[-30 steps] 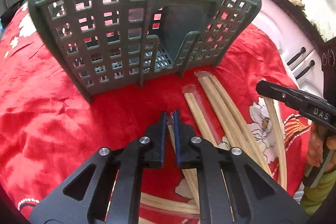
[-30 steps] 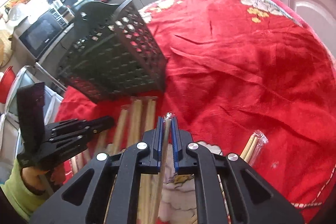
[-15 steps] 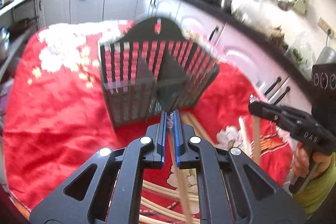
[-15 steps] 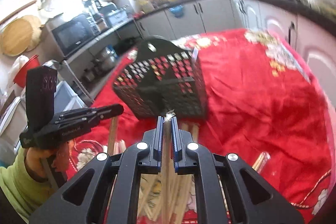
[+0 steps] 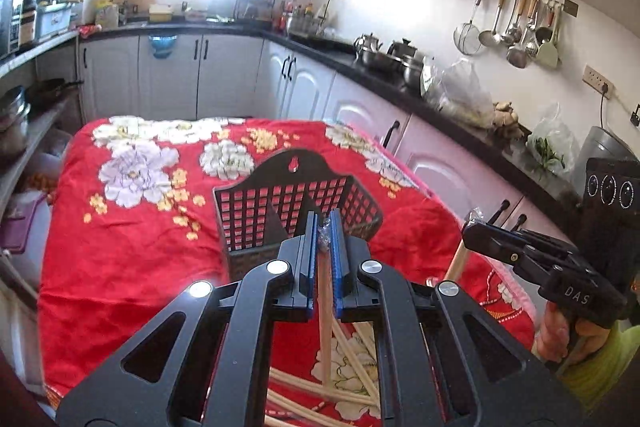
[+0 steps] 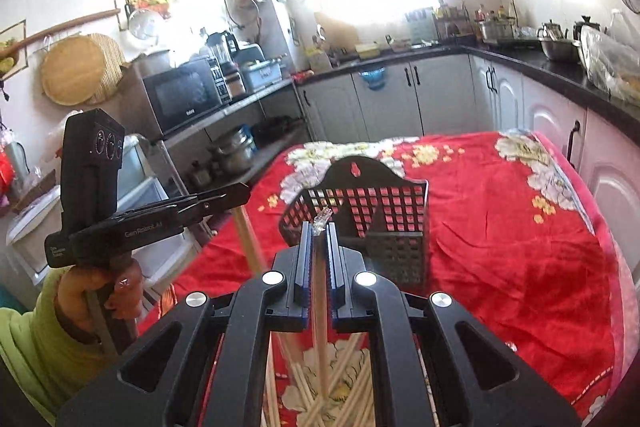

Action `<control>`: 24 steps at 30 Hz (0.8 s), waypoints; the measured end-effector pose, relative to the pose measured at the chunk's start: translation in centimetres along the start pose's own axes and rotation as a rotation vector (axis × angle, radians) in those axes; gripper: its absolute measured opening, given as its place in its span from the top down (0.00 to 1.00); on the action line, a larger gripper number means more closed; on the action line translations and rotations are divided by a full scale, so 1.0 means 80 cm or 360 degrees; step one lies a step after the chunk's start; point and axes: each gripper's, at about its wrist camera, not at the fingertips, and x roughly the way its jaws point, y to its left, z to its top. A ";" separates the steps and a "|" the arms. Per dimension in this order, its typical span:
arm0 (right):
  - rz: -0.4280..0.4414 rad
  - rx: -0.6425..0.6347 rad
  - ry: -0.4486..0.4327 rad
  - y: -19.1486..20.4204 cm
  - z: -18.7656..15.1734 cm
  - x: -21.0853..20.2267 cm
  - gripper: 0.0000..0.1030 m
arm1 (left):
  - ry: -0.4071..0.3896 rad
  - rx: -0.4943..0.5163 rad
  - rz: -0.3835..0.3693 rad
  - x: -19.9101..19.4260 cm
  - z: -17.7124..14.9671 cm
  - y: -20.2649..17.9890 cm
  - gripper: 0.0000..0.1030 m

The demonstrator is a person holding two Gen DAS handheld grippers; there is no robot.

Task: Organize utensils
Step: 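Carry the chopsticks in the left tool over the basket and lower them in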

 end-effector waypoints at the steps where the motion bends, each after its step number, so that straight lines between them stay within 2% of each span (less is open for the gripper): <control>1: 0.0004 -0.0003 -0.0022 0.002 0.003 -0.002 0.94 | -0.0013 0.0005 -0.0002 -0.002 0.004 -0.001 0.97; 13: -0.0028 -0.0076 -0.0235 0.012 0.041 -0.018 0.94 | -0.0197 0.0037 -0.0028 -0.030 0.053 -0.013 0.97; 24: -0.0065 -0.0072 -0.0407 0.005 0.087 -0.027 0.94 | -0.0370 0.0049 0.0025 -0.058 0.106 -0.008 0.97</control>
